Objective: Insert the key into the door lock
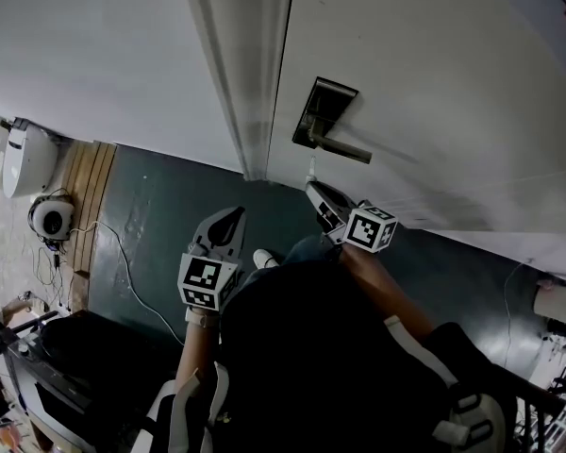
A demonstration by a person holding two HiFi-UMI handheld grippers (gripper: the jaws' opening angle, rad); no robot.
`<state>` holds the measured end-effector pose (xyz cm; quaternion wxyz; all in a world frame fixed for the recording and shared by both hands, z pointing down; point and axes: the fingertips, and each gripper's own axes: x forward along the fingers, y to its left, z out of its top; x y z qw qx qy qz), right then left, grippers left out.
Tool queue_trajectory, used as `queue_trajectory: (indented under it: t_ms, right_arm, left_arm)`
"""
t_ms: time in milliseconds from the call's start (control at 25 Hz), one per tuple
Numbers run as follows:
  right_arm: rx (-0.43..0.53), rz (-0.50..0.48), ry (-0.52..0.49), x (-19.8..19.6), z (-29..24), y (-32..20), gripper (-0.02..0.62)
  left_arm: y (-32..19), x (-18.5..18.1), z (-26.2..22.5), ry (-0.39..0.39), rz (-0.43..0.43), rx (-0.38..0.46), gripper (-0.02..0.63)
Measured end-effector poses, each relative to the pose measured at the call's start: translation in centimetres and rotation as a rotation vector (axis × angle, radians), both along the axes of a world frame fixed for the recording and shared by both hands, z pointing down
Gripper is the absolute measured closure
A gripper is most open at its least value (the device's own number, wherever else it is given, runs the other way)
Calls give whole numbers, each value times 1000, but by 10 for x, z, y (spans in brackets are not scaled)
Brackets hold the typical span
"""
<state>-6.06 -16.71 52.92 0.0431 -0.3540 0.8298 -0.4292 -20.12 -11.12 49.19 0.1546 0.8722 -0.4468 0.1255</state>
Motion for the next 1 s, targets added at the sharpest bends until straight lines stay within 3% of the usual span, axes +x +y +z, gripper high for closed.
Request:
queue_trajectory:
  t_ms: [600, 1000]
  right_arm:
    - [-178, 74, -264, -18, 21, -40, 563]
    - [-219, 87, -323, -15, 21, -62, 563]
  left_arm:
    - [-20, -3, 8, -5, 15, -19, 597]
    - [-34, 8, 14, -21, 40, -43, 597]
